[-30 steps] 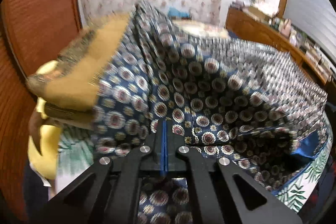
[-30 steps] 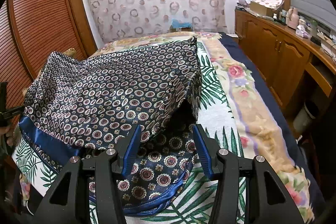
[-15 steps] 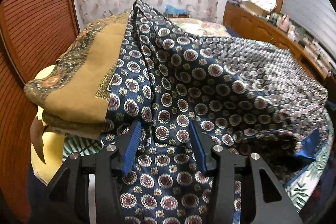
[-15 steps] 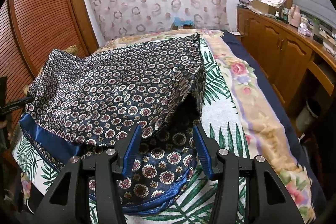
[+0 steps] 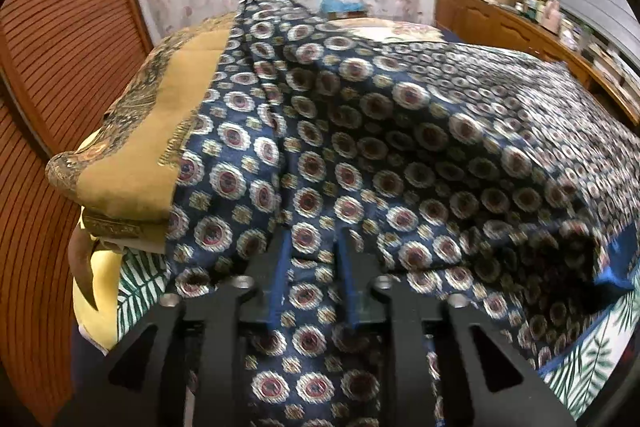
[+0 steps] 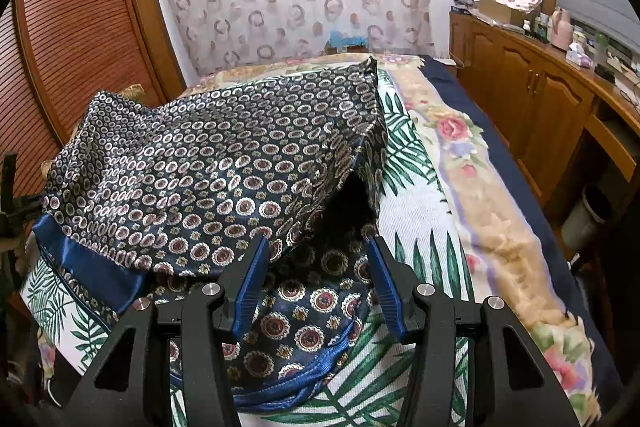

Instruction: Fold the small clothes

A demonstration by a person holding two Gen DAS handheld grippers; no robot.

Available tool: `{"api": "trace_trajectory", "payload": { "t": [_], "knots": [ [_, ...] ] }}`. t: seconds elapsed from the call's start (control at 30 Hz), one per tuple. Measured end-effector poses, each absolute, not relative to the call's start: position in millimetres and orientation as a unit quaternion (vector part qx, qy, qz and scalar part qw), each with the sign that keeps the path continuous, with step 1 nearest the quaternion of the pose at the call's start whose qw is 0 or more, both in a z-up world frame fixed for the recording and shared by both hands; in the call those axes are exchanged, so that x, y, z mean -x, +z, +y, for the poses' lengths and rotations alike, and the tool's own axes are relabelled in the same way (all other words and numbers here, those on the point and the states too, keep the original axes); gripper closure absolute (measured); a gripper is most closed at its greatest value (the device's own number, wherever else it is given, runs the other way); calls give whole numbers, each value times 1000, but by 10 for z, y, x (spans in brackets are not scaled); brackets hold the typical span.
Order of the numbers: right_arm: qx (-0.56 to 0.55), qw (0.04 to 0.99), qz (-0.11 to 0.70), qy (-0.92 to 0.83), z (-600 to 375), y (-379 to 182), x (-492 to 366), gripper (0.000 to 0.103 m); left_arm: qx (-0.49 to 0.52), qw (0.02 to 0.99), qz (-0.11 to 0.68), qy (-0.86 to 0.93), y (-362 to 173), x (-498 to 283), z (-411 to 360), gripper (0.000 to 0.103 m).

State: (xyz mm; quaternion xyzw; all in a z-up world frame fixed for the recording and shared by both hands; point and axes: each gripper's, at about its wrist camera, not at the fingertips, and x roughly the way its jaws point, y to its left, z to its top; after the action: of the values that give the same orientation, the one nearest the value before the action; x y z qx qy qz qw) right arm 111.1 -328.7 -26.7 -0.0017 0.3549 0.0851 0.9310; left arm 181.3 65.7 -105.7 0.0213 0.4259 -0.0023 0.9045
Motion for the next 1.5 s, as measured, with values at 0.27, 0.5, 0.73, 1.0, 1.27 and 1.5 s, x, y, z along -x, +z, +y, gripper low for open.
{"api": "trace_trajectory", "payload": {
  "t": [0.27,0.5,0.73,1.0,1.27,1.5],
  "knots": [
    [-4,930,356,87,-3354,-287,-1078,50,9,905,425,-28,-1040,-1868,727,101],
    [-8,931,353,89,-3397,-259,-1054,50,27,932,363,-4,-595,-1446,1025,101],
    [-8,933,348,92,-3385,-208,-999,50,37,929,369,11,-655,-1381,1249,88],
    [2,932,346,103,-3303,-192,-980,50,40,926,376,-3,-794,-1377,1211,49],
    [6,931,344,121,-3146,-208,-958,50,65,909,411,19,-1061,-1475,1374,47],
    [21,930,342,135,-3020,-214,-953,41,70,905,419,7,-1086,-1512,1363,47]
  ]
}}
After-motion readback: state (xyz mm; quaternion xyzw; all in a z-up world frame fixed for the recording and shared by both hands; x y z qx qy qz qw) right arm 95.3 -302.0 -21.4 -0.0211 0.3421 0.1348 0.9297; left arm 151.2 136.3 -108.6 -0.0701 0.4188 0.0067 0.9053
